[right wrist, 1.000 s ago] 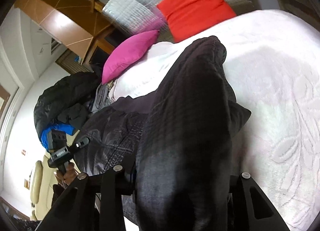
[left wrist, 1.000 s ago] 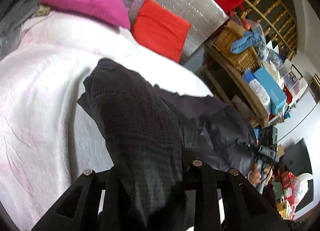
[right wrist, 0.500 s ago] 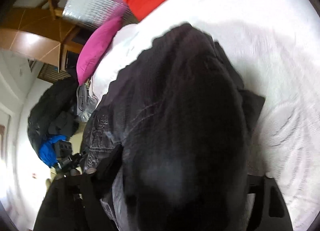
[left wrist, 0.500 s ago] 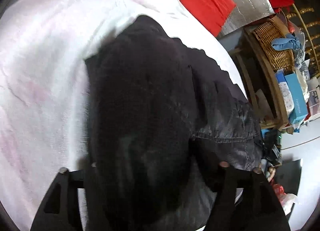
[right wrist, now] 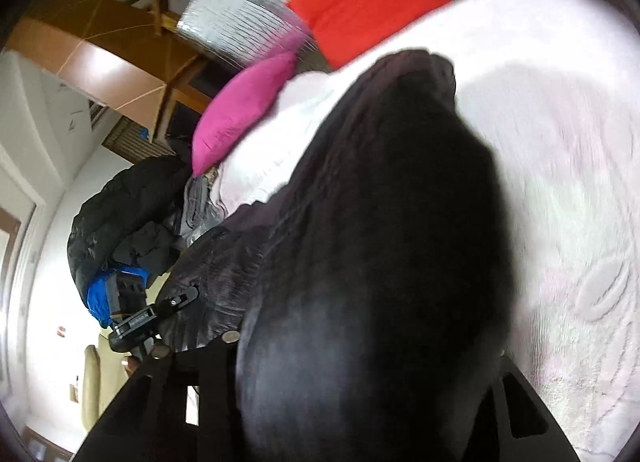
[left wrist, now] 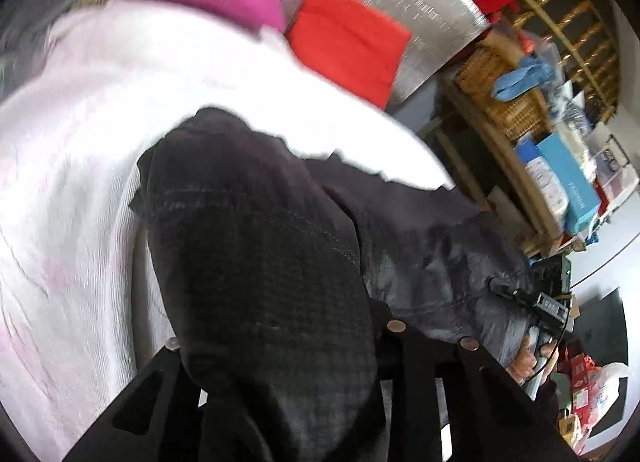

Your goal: Fold large clothes

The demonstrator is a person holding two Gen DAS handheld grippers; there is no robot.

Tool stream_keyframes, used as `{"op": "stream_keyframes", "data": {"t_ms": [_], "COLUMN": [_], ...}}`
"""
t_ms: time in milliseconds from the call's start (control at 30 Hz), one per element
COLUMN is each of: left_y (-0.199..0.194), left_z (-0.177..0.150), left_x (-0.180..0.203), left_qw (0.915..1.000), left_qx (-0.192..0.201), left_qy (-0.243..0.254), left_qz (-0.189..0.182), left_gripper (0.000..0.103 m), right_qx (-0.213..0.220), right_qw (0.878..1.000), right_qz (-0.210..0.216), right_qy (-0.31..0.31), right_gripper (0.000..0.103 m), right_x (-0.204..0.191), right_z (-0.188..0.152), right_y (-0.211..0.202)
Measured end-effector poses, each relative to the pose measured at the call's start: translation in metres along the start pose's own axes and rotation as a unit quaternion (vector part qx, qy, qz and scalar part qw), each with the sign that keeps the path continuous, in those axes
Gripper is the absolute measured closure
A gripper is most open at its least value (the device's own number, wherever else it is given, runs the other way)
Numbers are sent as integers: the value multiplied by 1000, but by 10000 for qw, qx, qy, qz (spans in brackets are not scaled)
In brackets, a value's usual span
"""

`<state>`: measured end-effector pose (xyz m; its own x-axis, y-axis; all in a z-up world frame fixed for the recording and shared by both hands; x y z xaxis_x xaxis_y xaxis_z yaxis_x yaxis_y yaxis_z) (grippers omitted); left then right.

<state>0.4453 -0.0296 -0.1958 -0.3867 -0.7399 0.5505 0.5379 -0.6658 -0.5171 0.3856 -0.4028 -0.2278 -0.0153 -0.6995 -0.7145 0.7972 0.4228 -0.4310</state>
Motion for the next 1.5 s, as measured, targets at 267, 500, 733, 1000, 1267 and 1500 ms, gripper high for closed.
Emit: {"op": "stream_keyframes", "data": {"t_ms": [267,500,733,1000,1267,1500], "left_y": [-53,-65,-24,11,18,-31], "left_z": [40,49,16,-32,-33,-5], "left_x": [50,63,16,-53,-64,-49], "left_qw": [9935,9842,9973,9924,9848,9871], "left_qx": [969,1590,691,-524,-642,-43], "left_qy": [413,470,194,-63,37,105], "left_qz": [-425,-627,147,1108,1616,1600], "left_gripper": [76,76,76,40,16,18], "right_qx": [798,1559,1016,57,-105,798], "right_qw": [9963,9856,9945,9954,9866,9806], "right_qz": [301,646,223,-456,-810,-1746], "right_qy": [-132,-128,79,842,1416,389], "right_gripper": [63,63,63,52,33,33], "right_x": [-35,-46,-15,67,99,65], "right_z": [29,44,31,6,-1,34], "right_y": [-36,-70,-39,-11,-24,-83]}}
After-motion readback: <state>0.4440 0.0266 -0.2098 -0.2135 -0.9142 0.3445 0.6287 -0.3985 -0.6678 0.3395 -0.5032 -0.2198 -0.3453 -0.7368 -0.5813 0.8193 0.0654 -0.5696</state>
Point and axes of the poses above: each gripper's, at about its wrist camera, not at the fingertips, and y roughly the way its jaws point, x to its right, z to its top, the point moved 4 cm from there along y, roughly the way its jaws point, and after that the axes turned 12 degrees about x, right-handed, at the moved point
